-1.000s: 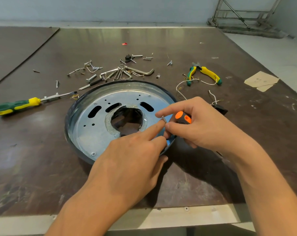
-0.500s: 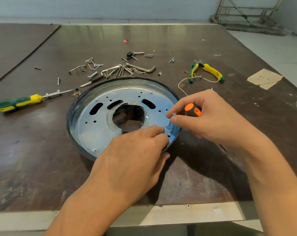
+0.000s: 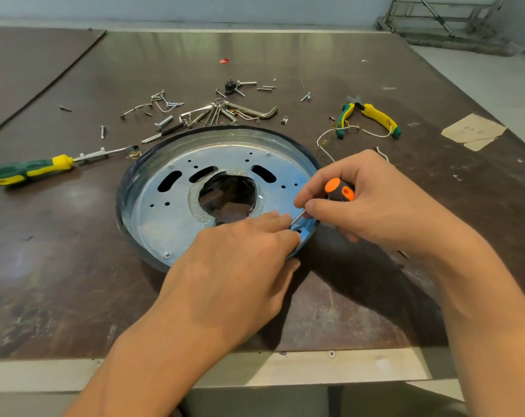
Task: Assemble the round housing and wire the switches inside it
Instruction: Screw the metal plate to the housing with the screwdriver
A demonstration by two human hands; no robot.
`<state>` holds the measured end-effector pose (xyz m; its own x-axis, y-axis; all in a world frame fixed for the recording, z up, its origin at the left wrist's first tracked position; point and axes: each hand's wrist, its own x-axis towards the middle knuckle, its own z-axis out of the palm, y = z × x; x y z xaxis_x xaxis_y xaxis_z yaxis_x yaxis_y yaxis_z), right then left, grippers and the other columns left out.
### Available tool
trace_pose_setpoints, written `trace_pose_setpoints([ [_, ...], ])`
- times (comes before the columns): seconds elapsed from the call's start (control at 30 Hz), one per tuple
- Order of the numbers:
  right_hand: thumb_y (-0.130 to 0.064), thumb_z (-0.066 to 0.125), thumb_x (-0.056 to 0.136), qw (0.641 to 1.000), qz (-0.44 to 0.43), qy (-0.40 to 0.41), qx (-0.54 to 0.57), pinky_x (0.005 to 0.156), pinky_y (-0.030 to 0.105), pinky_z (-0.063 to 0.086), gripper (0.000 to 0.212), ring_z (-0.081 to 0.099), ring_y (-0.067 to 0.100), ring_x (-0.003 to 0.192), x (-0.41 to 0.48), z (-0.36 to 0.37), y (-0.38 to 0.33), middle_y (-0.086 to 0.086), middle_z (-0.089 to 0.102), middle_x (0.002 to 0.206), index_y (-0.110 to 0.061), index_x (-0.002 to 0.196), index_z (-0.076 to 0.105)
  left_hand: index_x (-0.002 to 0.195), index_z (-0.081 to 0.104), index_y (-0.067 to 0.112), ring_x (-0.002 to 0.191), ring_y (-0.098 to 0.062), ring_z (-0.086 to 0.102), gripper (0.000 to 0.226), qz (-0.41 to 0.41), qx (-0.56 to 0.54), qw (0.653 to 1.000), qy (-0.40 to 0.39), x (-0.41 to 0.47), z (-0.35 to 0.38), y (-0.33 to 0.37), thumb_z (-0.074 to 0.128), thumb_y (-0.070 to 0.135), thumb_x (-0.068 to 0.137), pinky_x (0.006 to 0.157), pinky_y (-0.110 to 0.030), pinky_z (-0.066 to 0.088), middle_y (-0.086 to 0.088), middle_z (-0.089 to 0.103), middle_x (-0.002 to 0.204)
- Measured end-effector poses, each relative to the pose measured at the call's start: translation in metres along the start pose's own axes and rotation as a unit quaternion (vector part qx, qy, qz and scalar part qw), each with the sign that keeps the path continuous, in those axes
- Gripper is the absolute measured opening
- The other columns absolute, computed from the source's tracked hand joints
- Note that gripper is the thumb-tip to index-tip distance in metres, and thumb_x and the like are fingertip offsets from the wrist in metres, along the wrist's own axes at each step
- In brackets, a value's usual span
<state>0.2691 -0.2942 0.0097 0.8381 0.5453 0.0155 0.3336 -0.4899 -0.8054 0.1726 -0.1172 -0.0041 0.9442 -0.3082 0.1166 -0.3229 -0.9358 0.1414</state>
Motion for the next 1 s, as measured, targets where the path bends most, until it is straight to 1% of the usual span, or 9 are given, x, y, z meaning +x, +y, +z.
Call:
trace_pose_setpoints([
  [0.1, -0.014, 0.071, 0.088, 1.000, -0.005, 0.011, -0.026, 0.046, 0.018, 0.042, 0.010, 0.049, 0.005, 0.041, 0.0005, 0.0011, 0.0002, 0.001, 0.065, 0.060, -0.021, 0.086, 0.077, 0.120, 0.059, 0.036, 0.120, -0.007, 0.057, 0.033, 0.008, -0.002, 1.000, 0.001, 0.0001, 0.0000, -0.0005, 0.040, 0.045, 0.094, 0.083, -0.033, 0.056, 0.015, 0.058, 0.131],
  [0.3, -0.021, 0.076, 0.087, 1.000, -0.018, 0.012, -0.021, 0.047, 0.019, 0.048, 0.005, 0.053, 0.005, 0.043, -0.0005, 0.0010, -0.0014, 0.005, 0.068, 0.062, -0.021, 0.082, 0.078, 0.121, 0.051, 0.036, 0.122, -0.006, 0.053, 0.034, 0.020, 0.012, 1.000, 0.001, -0.0002, -0.0001, -0.0019, 0.032, 0.046, 0.094, 0.083, -0.032, 0.055, 0.014, 0.058, 0.127],
  [0.4, -0.025, 0.078, 0.086, 0.998, -0.029, 0.012, -0.054, 0.051, 0.010, 0.043, 0.004, 0.058, 0.000, 0.051, 0.0004, 0.0009, -0.0009, -0.012, 0.067, 0.061, -0.023, 0.083, 0.079, 0.121, 0.051, 0.036, 0.123, -0.007, 0.053, 0.037, 0.020, 0.016, 1.000, -0.006, 0.0006, -0.0007, -0.0029, 0.029, 0.047, 0.093, 0.085, -0.033, 0.055, 0.015, 0.059, 0.125],
  [0.5, -0.029, 0.076, 0.088, 0.995, -0.041, 0.012, -0.092, 0.051, 0.009, 0.040, 0.006, 0.059, -0.002, 0.054, 0.0004, 0.0005, -0.0006, -0.019, 0.064, 0.058, -0.026, 0.083, 0.078, 0.123, 0.050, 0.035, 0.124, -0.008, 0.052, 0.037, 0.022, 0.020, 0.999, -0.014, 0.0018, -0.0009, -0.0041, 0.032, 0.046, 0.092, 0.084, -0.035, 0.055, 0.015, 0.060, 0.124],
  [0.63, -0.018, 0.075, 0.089, 0.997, -0.054, 0.013, -0.059, 0.050, 0.006, 0.040, 0.005, 0.059, -0.007, 0.052, 0.0002, 0.0007, 0.0008, -0.028, 0.060, 0.054, -0.020, 0.091, 0.078, 0.123, 0.055, 0.034, 0.126, -0.005, 0.053, 0.040, 0.008, 0.030, 0.999, -0.033, 0.0010, -0.0033, -0.0028, 0.038, 0.044, 0.089, 0.073, -0.029, 0.054, 0.018, 0.064, 0.120],
  [0.77, -0.019, 0.073, 0.090, 0.999, -0.039, 0.000, -0.029, 0.043, 0.017, 0.042, 0.008, 0.055, 0.009, 0.039, -0.0015, 0.0027, 0.0010, -0.015, 0.064, 0.057, -0.022, 0.096, 0.076, 0.119, 0.059, 0.033, 0.110, -0.006, 0.061, 0.036, 0.000, 0.041, 0.998, -0.037, 0.0009, -0.0038, -0.0017, 0.042, 0.043, 0.088, 0.058, -0.018, 0.033, 0.017, 0.066, 0.108],
  [0.87, -0.009, 0.066, 0.092, 0.999, -0.035, -0.014, -0.011, 0.042, 0.014, 0.040, 0.016, 0.055, 0.013, 0.038, -0.0033, 0.0013, 0.0005, -0.007, 0.070, 0.063, -0.020, 0.098, 0.075, 0.122, 0.059, 0.035, 0.114, -0.005, 0.059, 0.038, 0.007, 0.032, 0.999, -0.031, 0.0018, -0.0040, -0.0015, 0.042, 0.042, 0.088, 0.063, -0.023, 0.049, 0.018, 0.065, 0.114],
  [0.93, -0.002, 0.063, 0.089, 0.999, -0.028, -0.010, 0.018, 0.042, 0.012, 0.039, 0.023, 0.055, 0.015, 0.039, -0.0042, -0.0013, 0.0004, 0.002, 0.074, 0.073, -0.018, 0.099, 0.075, 0.123, 0.058, 0.036, 0.115, -0.005, 0.058, 0.040, 0.012, 0.026, 0.999, -0.028, 0.0014, -0.0030, -0.0015, 0.040, 0.042, 0.088, 0.067, -0.025, 0.052, 0.019, 0.063, 0.118],
  [1.0, 0.001, 0.063, 0.088, 0.999, -0.025, -0.007, 0.040, 0.042, 0.013, 0.039, 0.026, 0.054, 0.016, 0.038, -0.0046, -0.0033, 0.0010, 0.002, 0.076, 0.078, -0.017, 0.100, 0.074, 0.122, 0.061, 0.034, 0.114, -0.007, 0.059, 0.039, 0.017, 0.017, 0.999, -0.024, 0.0009, -0.0026, -0.0014, 0.042, 0.041, 0.088, 0.071, -0.028, 0.055, 0.018, 0.063, 0.122],
])
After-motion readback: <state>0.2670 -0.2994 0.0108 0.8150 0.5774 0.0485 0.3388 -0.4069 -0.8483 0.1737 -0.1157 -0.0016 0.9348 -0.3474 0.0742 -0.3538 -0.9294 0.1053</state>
